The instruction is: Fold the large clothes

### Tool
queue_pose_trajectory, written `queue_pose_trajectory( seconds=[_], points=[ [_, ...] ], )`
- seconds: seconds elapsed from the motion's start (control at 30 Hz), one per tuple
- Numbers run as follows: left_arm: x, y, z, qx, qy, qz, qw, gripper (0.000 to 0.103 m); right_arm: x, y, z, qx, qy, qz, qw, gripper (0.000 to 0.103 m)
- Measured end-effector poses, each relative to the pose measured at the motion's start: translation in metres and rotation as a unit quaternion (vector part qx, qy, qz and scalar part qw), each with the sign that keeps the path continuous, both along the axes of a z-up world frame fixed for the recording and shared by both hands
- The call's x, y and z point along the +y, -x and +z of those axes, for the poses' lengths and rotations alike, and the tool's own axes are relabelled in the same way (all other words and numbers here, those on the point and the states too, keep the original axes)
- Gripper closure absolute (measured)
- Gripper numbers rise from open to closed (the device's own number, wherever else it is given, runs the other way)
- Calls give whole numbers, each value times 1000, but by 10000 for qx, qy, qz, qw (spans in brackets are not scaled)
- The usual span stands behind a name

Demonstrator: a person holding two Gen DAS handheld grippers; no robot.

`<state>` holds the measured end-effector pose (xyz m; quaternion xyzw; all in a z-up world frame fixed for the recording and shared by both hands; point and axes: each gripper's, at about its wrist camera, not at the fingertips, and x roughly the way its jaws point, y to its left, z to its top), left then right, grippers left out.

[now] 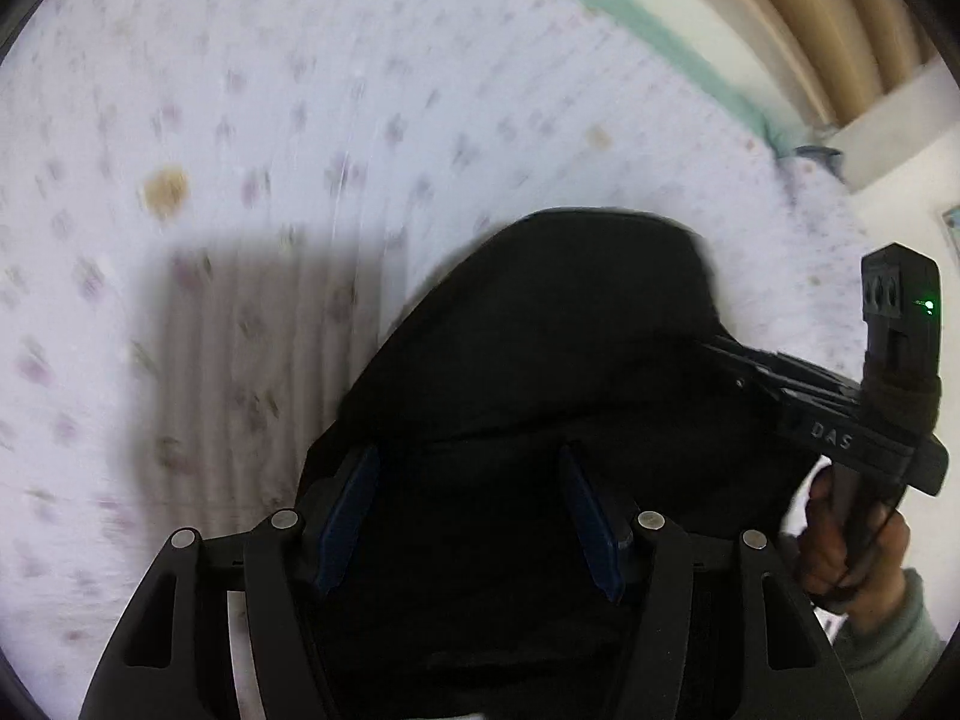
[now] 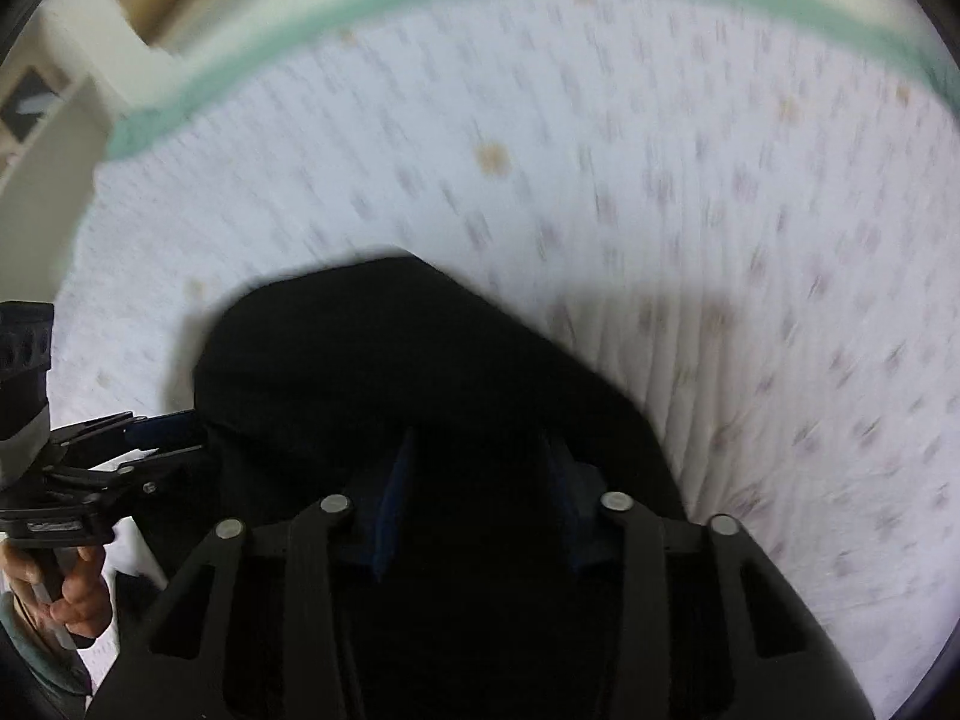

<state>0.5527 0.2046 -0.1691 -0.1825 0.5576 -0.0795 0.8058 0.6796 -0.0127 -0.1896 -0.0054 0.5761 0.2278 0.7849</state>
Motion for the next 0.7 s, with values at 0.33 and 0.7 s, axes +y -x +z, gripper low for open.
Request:
queue_pose_trajectory(
  seconds=[0.33, 0.7],
  points=[
    [-2, 31, 53, -564, -83, -359, 9977, 39, -27, 22, 32, -252, -189, 112, 9994, 63],
    [7, 47, -2, 62, 172, 30, 9998, 39, -66, 66, 13, -97, 285, 129, 9995, 61]
  ],
)
